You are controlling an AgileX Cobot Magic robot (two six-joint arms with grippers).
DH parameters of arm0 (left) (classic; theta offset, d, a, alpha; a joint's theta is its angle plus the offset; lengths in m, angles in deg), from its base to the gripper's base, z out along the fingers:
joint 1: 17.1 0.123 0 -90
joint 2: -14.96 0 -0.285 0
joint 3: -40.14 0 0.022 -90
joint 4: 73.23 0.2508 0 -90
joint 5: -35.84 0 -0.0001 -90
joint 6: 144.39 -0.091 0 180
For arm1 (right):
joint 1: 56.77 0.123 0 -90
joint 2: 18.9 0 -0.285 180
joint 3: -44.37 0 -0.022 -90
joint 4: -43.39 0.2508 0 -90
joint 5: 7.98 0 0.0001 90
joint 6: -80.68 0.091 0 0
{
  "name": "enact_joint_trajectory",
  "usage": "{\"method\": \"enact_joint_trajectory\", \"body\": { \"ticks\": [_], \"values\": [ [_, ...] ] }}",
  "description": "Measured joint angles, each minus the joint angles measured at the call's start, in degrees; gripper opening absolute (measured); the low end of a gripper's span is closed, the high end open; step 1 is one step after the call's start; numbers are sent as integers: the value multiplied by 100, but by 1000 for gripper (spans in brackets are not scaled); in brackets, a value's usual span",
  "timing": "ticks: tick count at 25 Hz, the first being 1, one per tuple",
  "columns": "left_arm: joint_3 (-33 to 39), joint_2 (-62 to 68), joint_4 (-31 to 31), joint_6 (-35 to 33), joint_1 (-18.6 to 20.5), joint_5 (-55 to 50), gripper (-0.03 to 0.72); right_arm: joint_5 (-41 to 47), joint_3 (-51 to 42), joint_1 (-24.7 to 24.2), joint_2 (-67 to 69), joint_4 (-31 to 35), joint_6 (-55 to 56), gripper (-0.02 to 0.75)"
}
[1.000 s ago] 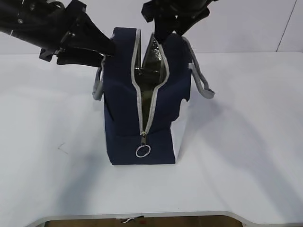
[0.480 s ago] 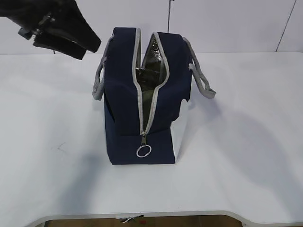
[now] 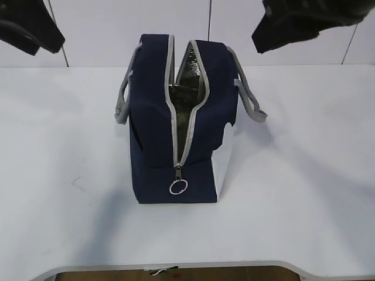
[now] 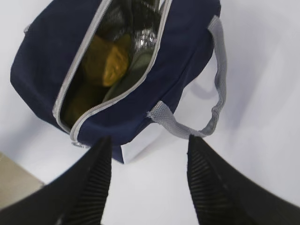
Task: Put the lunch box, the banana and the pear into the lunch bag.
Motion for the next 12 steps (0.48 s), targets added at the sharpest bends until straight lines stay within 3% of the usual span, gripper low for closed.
{"method": "enact_joint_trajectory", "body": {
  "ticks": [6, 12],
  "values": [
    [0, -602, 69, 58, -23, -45, 351, -2243, -2192, 0, -1136, 0, 0, 429],
    [289, -1051, 147, 60, -30, -58, 348, -3374, -3180, 0, -1253, 0, 0, 429]
  ]
}}
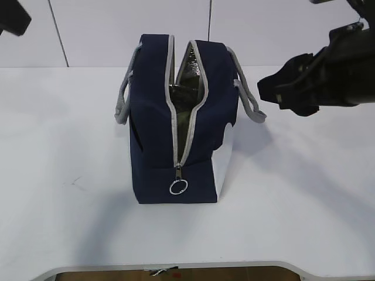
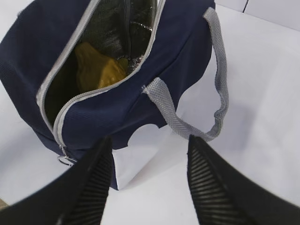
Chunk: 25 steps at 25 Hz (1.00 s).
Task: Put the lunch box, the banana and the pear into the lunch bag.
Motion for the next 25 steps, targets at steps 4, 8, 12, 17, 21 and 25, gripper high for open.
{"method": "enact_joint_trajectory", "body": {
  "ticks": [4, 8, 12, 17, 21, 25],
  "values": [
    [678, -445, 160, 10, 0, -9, 347, -287, -15, 0, 289, 0, 0, 429],
    [1126, -849, 174, 10, 0, -30, 347, -1061, -352, 12, 603, 0, 0, 429],
    [1252, -1060, 186, 10, 0, -34, 344, -3000, -1304, 211, 624, -58, 0, 430],
    [1262, -1158, 186, 87, 0, -43, 342, -5492, -2512, 354, 822, -957, 0, 429],
    [1262, -1158, 138, 123, 0, -43, 337, -6333, -3039, 354, 1241, -1171, 236, 430],
    [1262, -1158, 71, 208, 0, -43, 335, -6969, -3206, 354, 1848, -1339, 428, 430]
  ]
}}
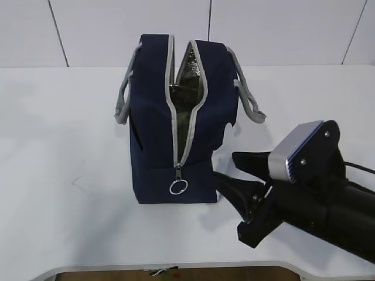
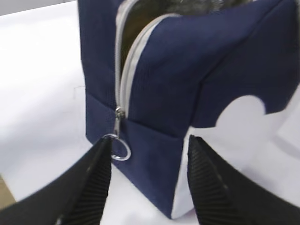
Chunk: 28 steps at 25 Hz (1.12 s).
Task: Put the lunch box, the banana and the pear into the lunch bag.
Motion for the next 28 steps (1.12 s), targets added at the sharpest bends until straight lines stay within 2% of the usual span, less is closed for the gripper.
{"method": "enact_joint_trajectory", "body": {
  "ticks": [8, 13, 19, 28],
  "values": [
    [0, 0, -196, 121, 0, 0, 328, -1063, 0, 0, 1225, -959, 379, 430],
    [0, 0, -208, 181, 0, 0, 328, -1295, 120, 0, 1696, -1064, 455, 430],
    [0, 0, -208, 192, 0, 0, 328, -1254, 509, 0, 1863, -1209, 679, 430],
    [0, 0, -208, 192, 0, 0, 327, -450, 1248, 0, 2276, -1260, 1148, 430]
  ]
}}
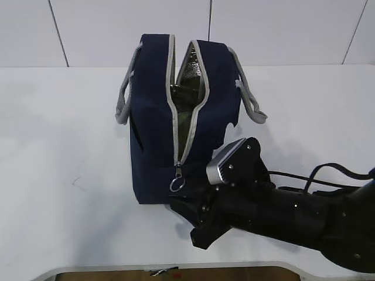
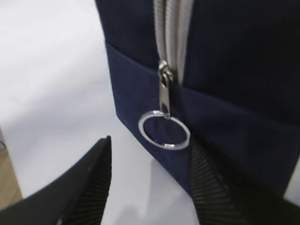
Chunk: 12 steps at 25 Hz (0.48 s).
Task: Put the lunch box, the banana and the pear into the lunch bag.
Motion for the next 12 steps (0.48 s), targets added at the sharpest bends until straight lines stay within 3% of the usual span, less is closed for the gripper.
{"method": "enact_joint_trajectory", "body": {
  "ticks": [12],
  "values": [
    [0, 0, 0, 0, 0, 0, 327, 249, 554, 0, 48, -992, 696, 430]
  ]
}}
